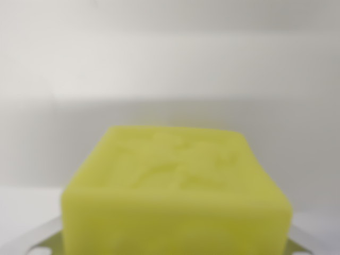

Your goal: Pick yellow cube

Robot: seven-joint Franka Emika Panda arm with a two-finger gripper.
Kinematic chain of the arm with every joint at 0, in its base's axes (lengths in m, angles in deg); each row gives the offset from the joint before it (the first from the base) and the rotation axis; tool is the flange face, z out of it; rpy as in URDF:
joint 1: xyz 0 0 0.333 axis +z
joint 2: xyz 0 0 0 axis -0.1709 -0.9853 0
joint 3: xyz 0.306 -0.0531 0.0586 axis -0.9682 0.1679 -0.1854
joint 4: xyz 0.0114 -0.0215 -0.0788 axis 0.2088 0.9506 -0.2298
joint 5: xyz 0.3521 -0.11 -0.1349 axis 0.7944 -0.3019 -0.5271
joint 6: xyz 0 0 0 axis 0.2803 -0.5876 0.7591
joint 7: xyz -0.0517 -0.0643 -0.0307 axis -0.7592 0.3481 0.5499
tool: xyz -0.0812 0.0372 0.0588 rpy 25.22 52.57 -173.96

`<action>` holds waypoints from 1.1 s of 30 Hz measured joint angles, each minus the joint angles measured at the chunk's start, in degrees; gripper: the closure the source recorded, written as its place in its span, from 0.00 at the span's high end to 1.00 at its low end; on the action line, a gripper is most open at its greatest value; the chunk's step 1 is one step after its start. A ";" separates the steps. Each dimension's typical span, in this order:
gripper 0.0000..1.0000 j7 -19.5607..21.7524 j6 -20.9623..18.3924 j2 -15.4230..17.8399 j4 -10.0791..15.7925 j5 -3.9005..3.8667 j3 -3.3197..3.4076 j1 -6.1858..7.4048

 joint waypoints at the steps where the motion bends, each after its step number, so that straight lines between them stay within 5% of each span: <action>1: 0.00 -0.01 -0.23 0.33 0.11 0.02 0.00 0.00; 33: 0.00 -0.34 -8.29 10.44 2.16 0.50 0.00 0.06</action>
